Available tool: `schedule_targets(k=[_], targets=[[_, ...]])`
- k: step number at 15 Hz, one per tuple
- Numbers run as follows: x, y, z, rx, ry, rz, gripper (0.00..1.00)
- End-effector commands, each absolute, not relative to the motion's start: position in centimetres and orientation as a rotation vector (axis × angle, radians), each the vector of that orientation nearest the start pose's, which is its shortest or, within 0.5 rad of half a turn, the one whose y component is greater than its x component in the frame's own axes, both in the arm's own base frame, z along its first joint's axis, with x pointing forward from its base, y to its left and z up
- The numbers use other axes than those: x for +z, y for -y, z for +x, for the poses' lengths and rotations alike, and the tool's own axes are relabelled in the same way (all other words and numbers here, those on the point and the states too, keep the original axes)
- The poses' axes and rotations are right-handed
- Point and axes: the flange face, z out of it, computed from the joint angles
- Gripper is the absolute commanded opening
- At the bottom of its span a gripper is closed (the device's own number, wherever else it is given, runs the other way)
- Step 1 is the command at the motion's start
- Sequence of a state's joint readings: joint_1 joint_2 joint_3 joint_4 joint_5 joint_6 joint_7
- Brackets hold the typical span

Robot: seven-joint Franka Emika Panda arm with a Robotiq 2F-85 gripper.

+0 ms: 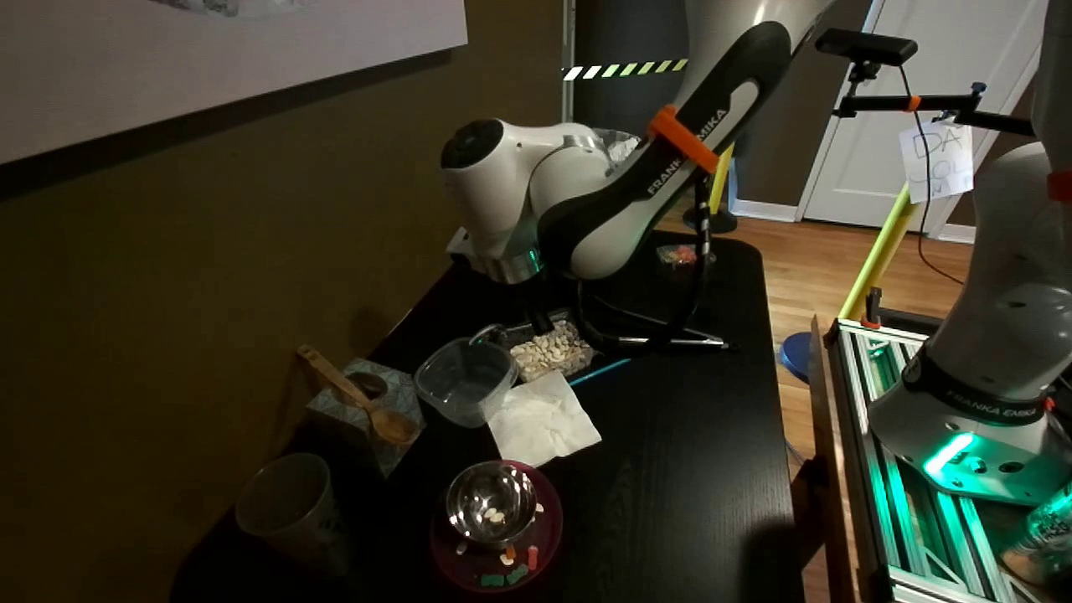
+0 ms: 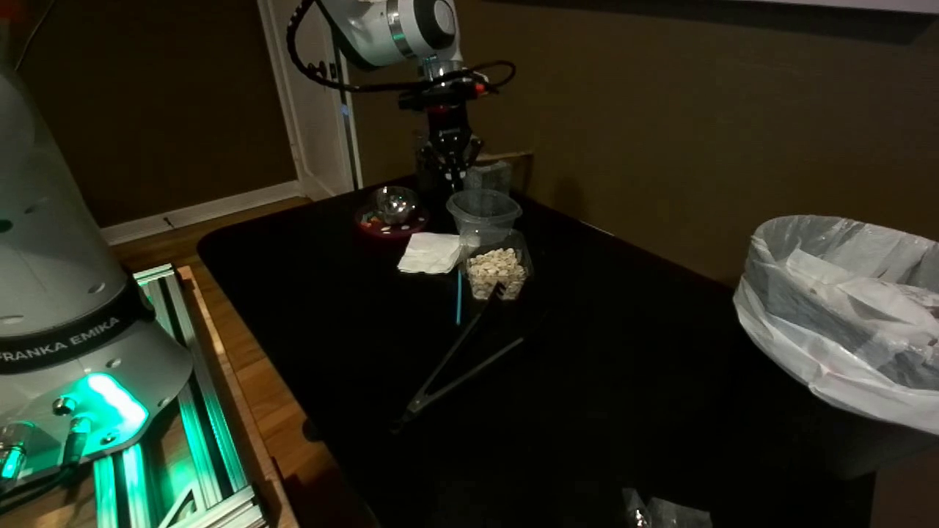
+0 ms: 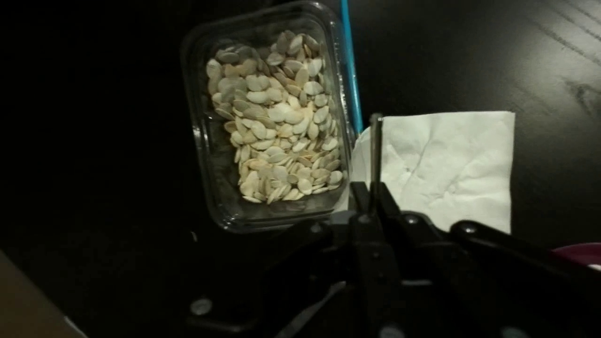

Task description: Use the spoon to transfer some contents from the right bowl to the silver bowl

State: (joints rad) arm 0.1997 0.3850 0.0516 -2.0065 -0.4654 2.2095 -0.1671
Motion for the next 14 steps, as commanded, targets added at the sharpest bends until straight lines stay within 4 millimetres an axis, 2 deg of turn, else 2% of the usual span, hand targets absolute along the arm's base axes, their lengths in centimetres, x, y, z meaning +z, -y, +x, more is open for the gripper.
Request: schedule_targets(k=[1, 2, 6, 7, 8, 10, 12, 14], targets=[[25.3, -12.2, 60.6, 0.402, 1.02, -3.428, 0.01], [25.2, -11.1, 61.3, 0.456, 0.952, -3.46, 0.01], [22.3, -3.2, 63.7, 0.805, 0.708, -3.46, 0.01], [20.9, -1.2, 63.9, 0.924, 0.721, -3.404, 0.01], [19.0, 0.8, 64.2, 0.987, 0.805, -3.323, 0.01], [16.2, 3.8, 64.9, 1.037, 0.937, -3.207, 0.01], [13.7, 6.1, 65.4, 1.064, 1.063, -3.091, 0.01], [11.9, 7.2, 66.0, 1.073, 1.19, -2.978, 0.01]])
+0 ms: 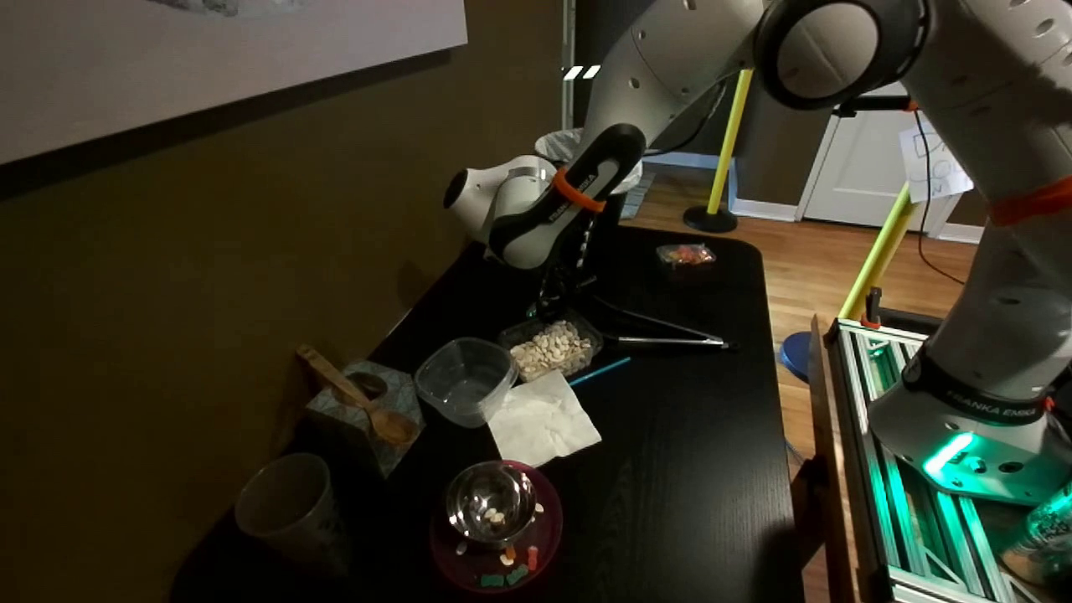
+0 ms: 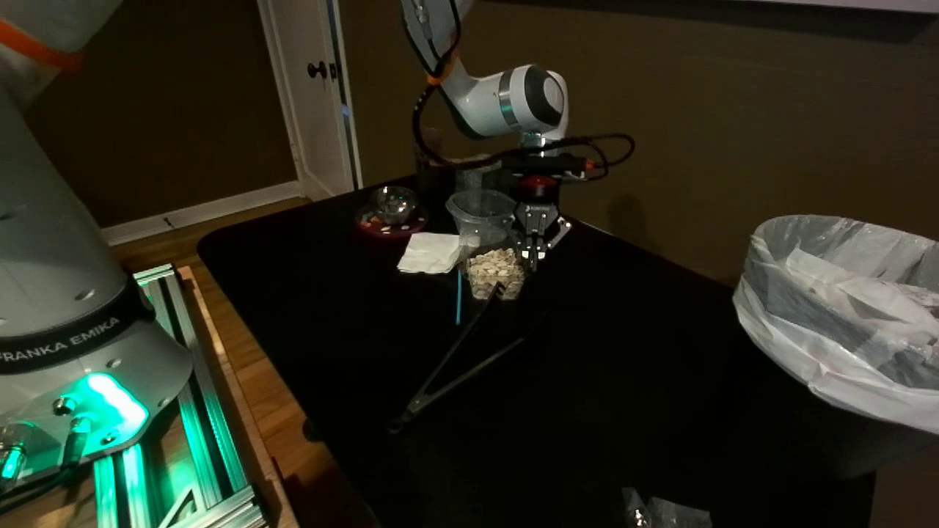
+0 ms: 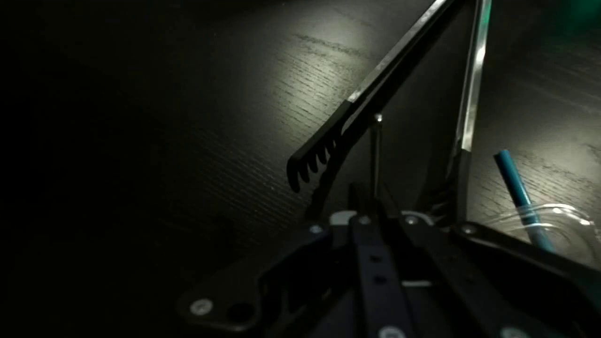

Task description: Use the spoon to transfer some contents from the right bowl to the silver bowl

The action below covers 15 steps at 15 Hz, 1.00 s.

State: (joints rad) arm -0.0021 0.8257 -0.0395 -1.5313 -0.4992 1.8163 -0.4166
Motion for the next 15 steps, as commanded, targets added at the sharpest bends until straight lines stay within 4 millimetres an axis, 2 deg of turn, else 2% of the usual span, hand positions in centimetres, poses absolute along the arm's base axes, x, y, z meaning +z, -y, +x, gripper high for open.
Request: schedule_targets(k=[1, 3, 7, 13, 15], targets=[[11.5, 7.5, 66.4, 1.056, 1.252, -2.925, 0.01], [11.5, 7.2, 66.9, 0.982, 1.321, -2.827, 0.01], [13.4, 4.4, 66.7, 0.835, 1.311, -2.687, 0.01], [16.9, 1.6, 66.6, 0.61, 1.05, -2.86, 0.01], [18.1, 0.3, 65.8, 0.66, 0.975, -2.902, 0.01]])
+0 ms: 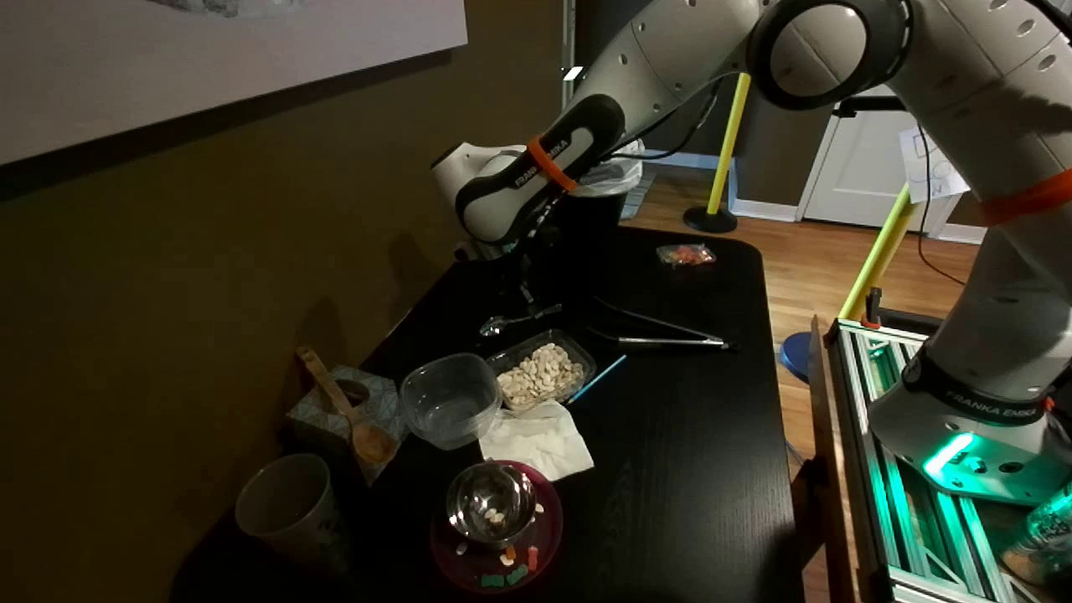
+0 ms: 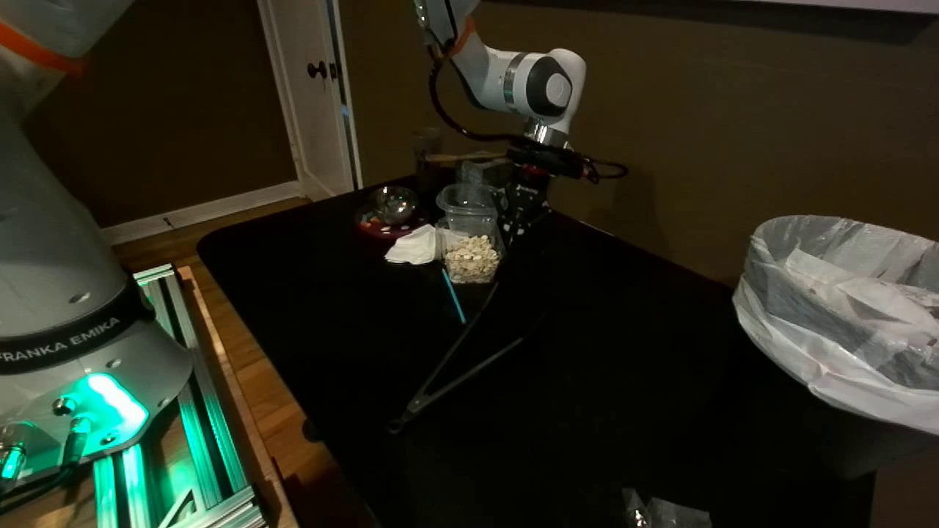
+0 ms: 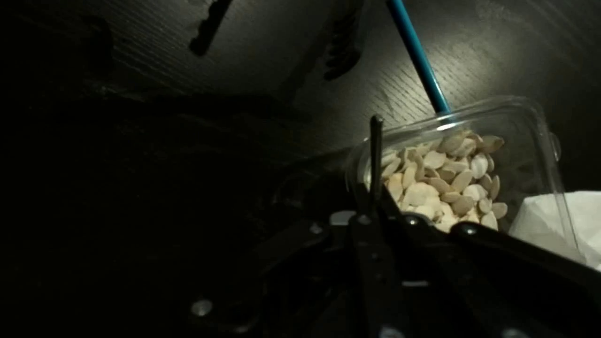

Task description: Use the spoon to transfer some contents from the right bowl to the silver bowl

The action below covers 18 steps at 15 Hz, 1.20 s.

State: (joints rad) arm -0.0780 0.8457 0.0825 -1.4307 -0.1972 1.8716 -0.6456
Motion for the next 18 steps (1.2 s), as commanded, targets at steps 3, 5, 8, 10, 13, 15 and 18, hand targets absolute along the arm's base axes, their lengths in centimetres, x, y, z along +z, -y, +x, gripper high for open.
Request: schedule_targets(k=[3, 5, 8, 10, 13, 15, 18], targets=[[18.5, -1.6, 64.2, 0.89, 0.916, -2.828, 0.01], [18.0, -2.5, 63.7, 1.002, 0.925, -2.74, 0.01], [16.5, -2.7, 63.5, 1.113, 0.958, -2.615, 0.01], [15.6, -2.0, 63.7, 1.148, 0.978, -2.557, 0.01], [14.4, -0.5, 64.2, 1.196, 0.998, -2.456, 0.01], [13.8, 0.3, 64.4, 1.236, 0.991, -2.386, 0.08], [13.5, 1.0, 64.4, 1.272, 0.963, -2.309, 0.43]])
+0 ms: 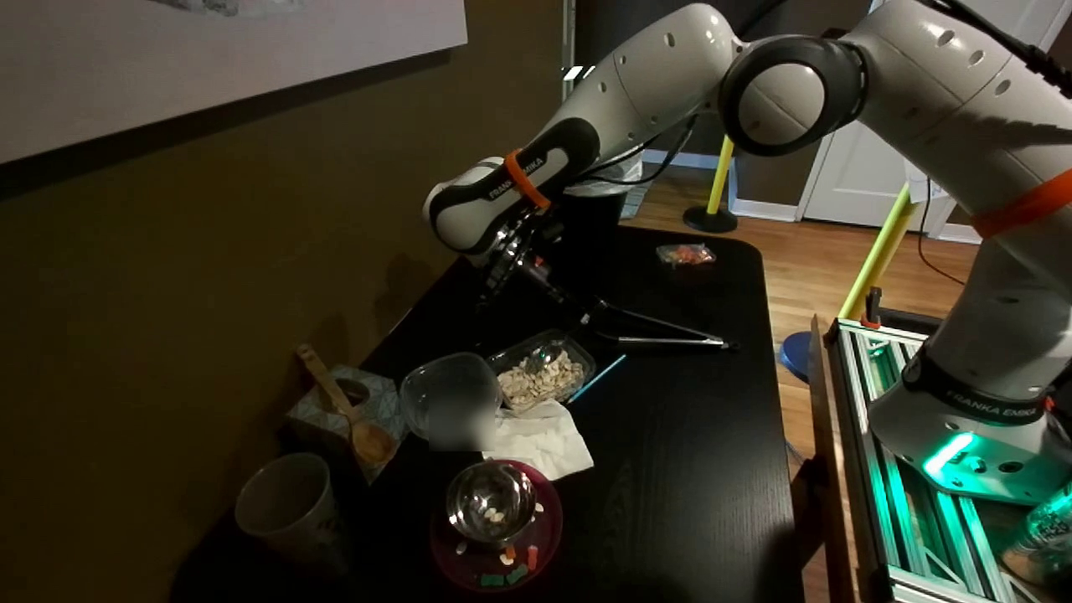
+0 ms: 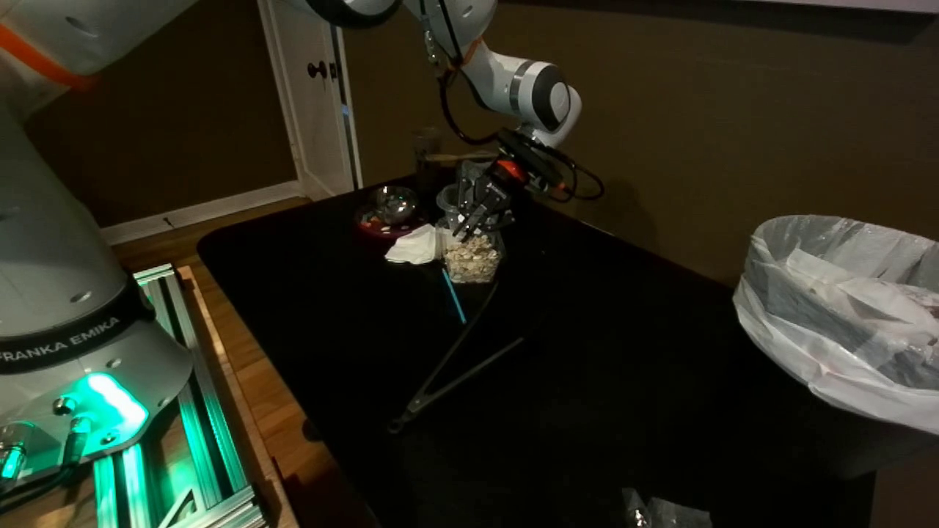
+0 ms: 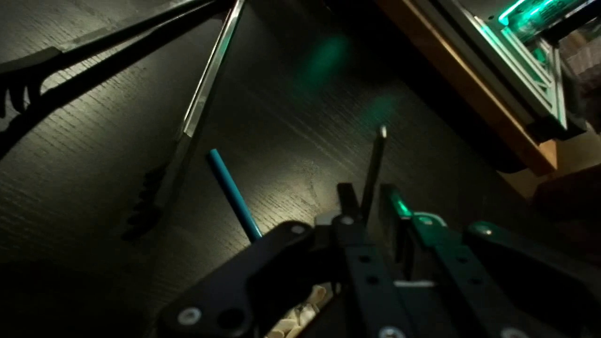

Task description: Use the spoon to transfer some contents from the right bowl to the silver bowl

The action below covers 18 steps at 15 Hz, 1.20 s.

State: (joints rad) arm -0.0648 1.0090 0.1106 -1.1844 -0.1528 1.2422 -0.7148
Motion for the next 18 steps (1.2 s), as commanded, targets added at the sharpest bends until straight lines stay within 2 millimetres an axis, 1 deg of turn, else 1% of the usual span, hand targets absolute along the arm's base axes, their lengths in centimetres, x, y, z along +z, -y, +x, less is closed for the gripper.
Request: schedule_targets(k=[1, 5, 7, 8, 9, 11, 12, 15, 18], targets=[[13.4, 1.0, 64.5, 1.276, 0.957, -2.294, 0.5], [13.2, 1.1, 65.0, 1.269, 0.938, -2.273, 0.81], [13.2, 1.1, 65.6, 1.218, 0.952, -2.316, 0.95], [13.3, 1.1, 65.9, 1.184, 0.955, -2.343, 1.0], [13.2, 1.1, 66.1, 1.161, 0.972, -2.37, 1.0], [12.3, 1.4, 66.4, 1.117, 1.012, -2.432, 1.0], [13.1, 1.1, 66.3, 1.152, 0.985, -2.405, 1.0], [12.6, 1.2, 66.5, 1.125, 0.993, -2.427, 1.0], [12.5, 1.2, 66.5, 1.126, 0.993, -2.427, 1.0]])
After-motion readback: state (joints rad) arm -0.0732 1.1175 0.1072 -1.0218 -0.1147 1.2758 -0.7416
